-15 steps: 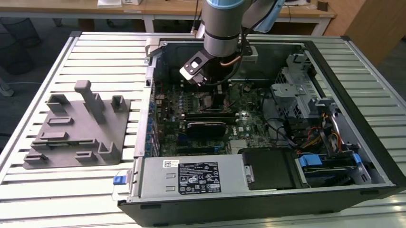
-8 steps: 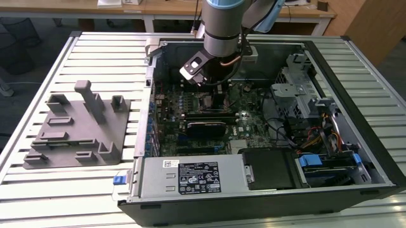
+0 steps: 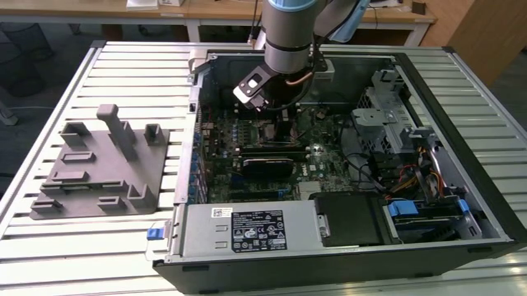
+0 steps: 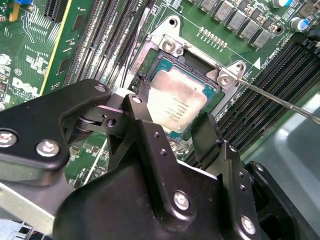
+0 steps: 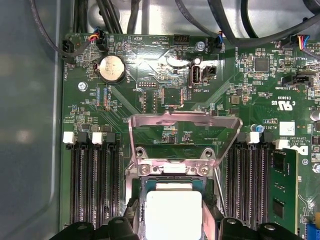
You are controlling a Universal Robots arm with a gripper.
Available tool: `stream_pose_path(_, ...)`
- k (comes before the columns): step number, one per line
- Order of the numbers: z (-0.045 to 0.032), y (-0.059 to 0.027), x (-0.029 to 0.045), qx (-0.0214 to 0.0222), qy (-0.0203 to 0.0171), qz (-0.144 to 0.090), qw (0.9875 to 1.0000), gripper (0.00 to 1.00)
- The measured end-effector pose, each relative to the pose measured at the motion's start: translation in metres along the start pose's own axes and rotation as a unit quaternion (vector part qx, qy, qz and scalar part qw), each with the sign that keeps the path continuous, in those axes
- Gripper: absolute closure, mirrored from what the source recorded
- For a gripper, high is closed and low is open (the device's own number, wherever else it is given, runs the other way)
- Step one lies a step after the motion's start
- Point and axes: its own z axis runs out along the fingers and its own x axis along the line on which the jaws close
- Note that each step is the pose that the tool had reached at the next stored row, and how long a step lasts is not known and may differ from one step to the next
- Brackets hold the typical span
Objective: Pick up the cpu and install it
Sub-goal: 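Place the cpu into insertion slot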
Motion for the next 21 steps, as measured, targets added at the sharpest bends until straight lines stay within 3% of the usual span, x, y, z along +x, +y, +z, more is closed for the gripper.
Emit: stream_pose_path(21,-0.0008,0.0,0.002,0.0,-0.0002,0.0,1.0,0.4)
